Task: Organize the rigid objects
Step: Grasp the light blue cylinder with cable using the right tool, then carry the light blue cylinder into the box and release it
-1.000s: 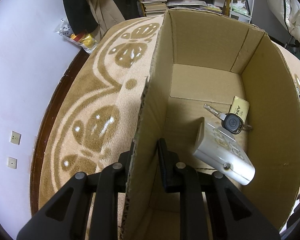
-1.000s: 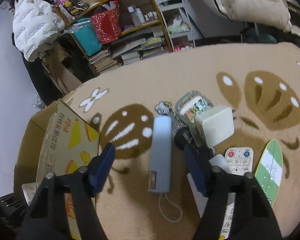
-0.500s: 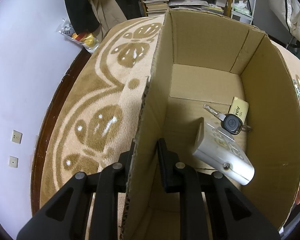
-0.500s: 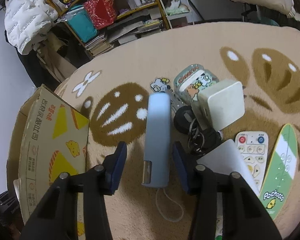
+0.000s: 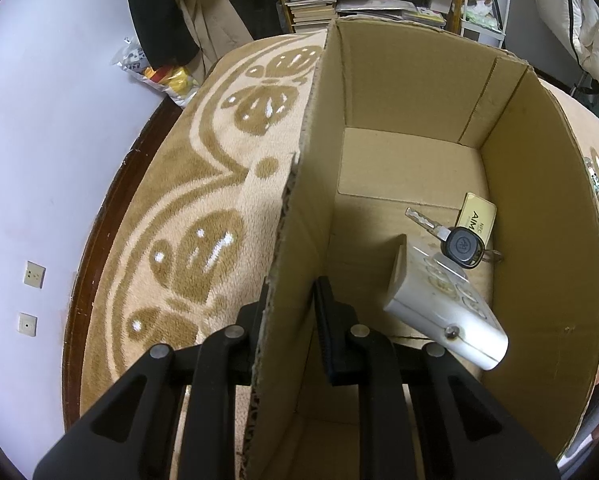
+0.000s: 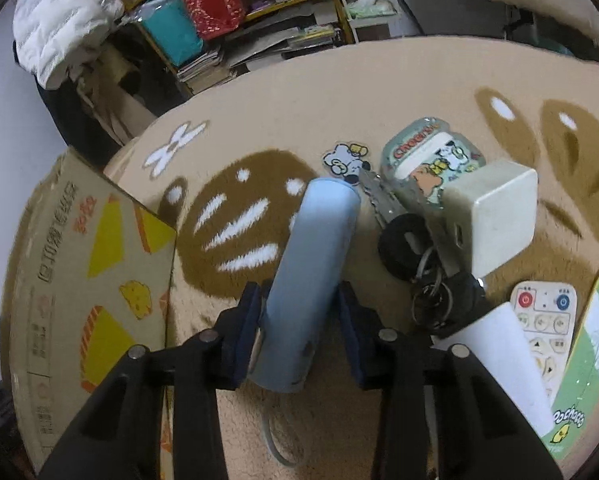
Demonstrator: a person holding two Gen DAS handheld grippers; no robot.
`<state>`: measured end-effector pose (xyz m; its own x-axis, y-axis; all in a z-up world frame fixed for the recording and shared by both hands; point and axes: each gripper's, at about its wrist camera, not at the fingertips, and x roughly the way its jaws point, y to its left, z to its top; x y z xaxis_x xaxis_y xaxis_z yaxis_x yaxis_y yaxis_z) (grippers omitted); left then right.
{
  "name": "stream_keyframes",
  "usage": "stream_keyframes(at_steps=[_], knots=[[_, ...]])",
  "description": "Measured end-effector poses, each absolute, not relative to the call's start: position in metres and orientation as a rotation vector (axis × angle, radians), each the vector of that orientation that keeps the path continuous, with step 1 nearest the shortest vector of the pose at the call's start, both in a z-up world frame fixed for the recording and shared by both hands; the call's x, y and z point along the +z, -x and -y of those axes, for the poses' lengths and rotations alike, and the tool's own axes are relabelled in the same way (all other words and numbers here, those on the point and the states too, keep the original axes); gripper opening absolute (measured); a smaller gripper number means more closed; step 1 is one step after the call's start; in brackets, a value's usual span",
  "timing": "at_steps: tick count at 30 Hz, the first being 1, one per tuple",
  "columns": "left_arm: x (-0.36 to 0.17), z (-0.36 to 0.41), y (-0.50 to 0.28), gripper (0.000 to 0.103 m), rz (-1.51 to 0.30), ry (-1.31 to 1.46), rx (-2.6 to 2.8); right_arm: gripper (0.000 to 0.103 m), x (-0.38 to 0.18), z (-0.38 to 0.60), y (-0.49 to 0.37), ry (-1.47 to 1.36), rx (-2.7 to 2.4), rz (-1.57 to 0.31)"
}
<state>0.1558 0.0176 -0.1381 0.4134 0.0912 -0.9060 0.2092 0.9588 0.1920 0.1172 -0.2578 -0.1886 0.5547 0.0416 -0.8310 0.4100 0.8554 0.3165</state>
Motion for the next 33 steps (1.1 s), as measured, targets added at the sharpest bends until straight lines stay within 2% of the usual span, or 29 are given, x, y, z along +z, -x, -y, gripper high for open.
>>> stream_keyframes(at_steps=[4, 10, 21, 26, 33], knots=[[-0.138, -0.018, -0.157, 0.017, -1.147, -0.287, -0.074, 0.033, -0.186, 0.245, -0.116, -0.422, -0.278, -0.951], [-0.138, -0.018, -0.156, 0.017, -1.148, -0.289, -0.074, 0.032, -0.156, 0.235, -0.104, -0.379, -0.299, -0.878], [-0.138, -0.019, -0.157, 0.018, -1.148, -0.288, -0.074, 0.032, -0.055, 0.203, -0.075, -0.408, -0.213, -0.579], [-0.138, -0.02, -0.157, 0.018, -1.148, -0.29, -0.073, 0.032, -0.034, 0.168, -0.084, -0.378, -0.107, -0.574], [-0.138, -0.019, -0.157, 0.019, -1.148, -0.289, -0.073, 0.028, -0.038, 0.122, -0.096, -0.271, -0.003, -0.617]])
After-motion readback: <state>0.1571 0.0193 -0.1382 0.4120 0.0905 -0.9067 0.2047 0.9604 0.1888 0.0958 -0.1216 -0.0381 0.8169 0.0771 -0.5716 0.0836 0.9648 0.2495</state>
